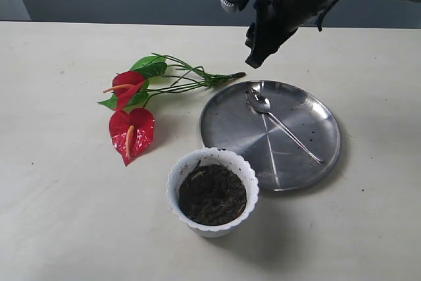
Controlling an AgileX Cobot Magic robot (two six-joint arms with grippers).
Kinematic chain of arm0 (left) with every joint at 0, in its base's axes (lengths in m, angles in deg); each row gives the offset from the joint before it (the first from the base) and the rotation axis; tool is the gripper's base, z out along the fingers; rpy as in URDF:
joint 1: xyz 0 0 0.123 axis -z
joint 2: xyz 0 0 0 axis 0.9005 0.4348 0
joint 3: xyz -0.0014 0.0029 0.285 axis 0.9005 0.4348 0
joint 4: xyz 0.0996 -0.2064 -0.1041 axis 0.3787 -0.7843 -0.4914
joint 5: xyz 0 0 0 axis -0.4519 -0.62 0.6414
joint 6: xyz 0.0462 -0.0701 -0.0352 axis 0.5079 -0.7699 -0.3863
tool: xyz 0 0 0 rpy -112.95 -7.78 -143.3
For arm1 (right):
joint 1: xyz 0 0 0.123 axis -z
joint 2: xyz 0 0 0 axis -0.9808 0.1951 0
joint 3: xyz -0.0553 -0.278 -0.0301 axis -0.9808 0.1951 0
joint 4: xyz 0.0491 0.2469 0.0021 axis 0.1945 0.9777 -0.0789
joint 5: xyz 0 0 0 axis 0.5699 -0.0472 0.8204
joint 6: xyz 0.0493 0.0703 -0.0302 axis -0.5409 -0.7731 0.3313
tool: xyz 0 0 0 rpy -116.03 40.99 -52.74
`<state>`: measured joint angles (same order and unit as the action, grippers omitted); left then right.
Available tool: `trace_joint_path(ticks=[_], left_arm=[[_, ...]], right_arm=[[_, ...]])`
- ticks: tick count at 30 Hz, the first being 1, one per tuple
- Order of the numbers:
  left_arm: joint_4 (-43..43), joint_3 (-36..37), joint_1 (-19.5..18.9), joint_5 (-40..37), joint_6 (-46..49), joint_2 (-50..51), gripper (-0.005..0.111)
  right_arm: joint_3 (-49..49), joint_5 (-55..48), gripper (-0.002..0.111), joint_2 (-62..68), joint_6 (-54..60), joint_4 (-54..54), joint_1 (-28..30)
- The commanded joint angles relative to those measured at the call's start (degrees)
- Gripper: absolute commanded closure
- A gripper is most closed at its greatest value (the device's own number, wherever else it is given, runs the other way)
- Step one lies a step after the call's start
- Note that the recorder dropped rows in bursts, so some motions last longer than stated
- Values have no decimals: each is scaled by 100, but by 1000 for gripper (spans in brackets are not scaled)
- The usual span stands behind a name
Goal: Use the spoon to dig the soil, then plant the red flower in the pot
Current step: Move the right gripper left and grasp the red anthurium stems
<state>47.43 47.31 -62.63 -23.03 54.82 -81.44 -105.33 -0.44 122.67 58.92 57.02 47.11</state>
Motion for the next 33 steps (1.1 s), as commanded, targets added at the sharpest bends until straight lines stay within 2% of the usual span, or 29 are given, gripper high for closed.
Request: trace_joint_path(ticks=[1, 5, 9, 14, 19, 33], left_arm=[[0, -16, 23, 13, -5, -13, 106], [0, -16, 23, 13, -5, -13, 106], [0, -16, 23, 13, -5, -13, 106], [0, -16, 23, 13, -5, -13, 106], [0, -16, 23, 13, -5, -13, 106], [0, -16, 23, 13, -5, -13, 106]], right_arm=[[-58, 148, 63, 129, 562, 31, 25], [-66, 490, 63, 367, 581, 334, 14], [-66, 719, 63, 648, 1109, 838, -105], [-66, 990, 63, 976, 1489, 842, -364], [-66, 1500, 53, 1152, 1489, 953, -533], [-66, 1499, 53, 1214, 1489, 1261, -715]])
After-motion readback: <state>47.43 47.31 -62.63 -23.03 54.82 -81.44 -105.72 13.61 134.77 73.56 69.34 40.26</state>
